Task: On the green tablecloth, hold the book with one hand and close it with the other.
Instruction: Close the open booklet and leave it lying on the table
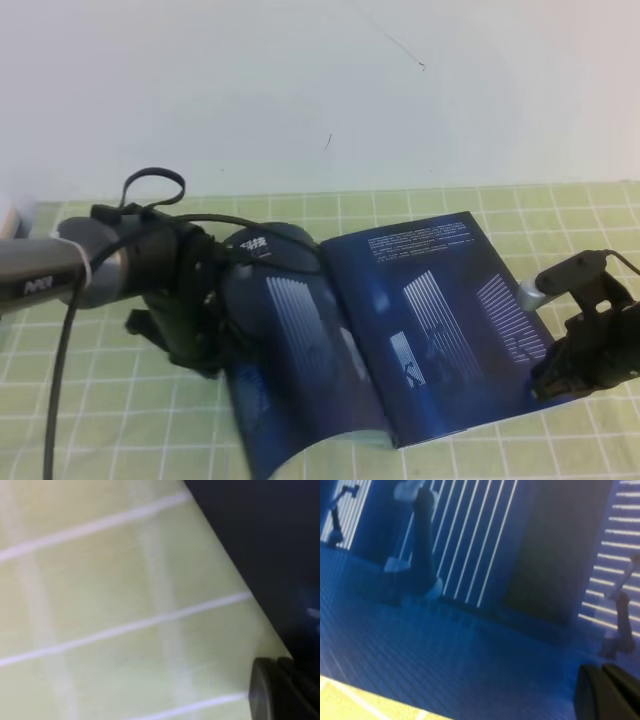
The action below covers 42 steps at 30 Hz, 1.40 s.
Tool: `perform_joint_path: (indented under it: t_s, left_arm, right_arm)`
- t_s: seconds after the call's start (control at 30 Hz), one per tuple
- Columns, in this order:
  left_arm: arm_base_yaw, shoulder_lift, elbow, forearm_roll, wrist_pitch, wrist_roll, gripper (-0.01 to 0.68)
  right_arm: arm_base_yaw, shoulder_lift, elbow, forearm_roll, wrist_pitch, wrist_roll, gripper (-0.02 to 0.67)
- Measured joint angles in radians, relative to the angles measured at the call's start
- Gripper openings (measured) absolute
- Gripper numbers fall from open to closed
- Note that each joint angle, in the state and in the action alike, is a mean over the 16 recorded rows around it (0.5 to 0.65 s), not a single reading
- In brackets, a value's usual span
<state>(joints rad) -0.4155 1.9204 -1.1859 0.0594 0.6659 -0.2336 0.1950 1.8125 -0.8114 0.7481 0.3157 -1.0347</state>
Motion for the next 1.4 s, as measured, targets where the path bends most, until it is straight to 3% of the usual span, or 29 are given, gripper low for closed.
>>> perform_joint_path:
  t_s: [0.23,0.47,0.63,0.8,0.93,1.13,1.4]
  left_arm:
    - [-0.085,-0.023,-0.007,-0.206,-0.176,0.103,-0.003]
    - [-0.164,-0.1,-0.016,-0.381,-0.329,0.31,-0.003]
    - [-0.192,-0.192,-0.02,-0.417,-0.349,0.445,-0.003]
    - [-0.189,-0.307,-0.021,-0.342,-0.279,0.483,-0.003]
    - [-0.175,-0.416,-0.011,-0.177,-0.197,0.379,-0.003]
    - [-0.154,-0.614,0.054,0.168,-0.103,0.081,-0.003]
    - [-0.145,-0.923,0.275,0.562,-0.083,-0.294,-0.003]
  right_arm:
    - [0.0,0.0,0.0,0.014,0.001,0.0,-0.003]
    - [0.0,-0.029,0.001,0.025,0.003,0.0,-0.003]
    - [-0.004,-0.126,0.002,0.013,-0.003,0.0,-0.003]
    - [-0.021,-0.298,0.004,-0.021,-0.001,0.0,-0.003]
    - [-0.04,-0.47,0.005,-0.058,0.023,0.008,-0.003]
    - [-0.068,-0.72,0.03,-0.155,0.101,0.07,-0.003]
    - [-0.08,-1.022,0.141,-0.367,0.226,0.247,-0.004]
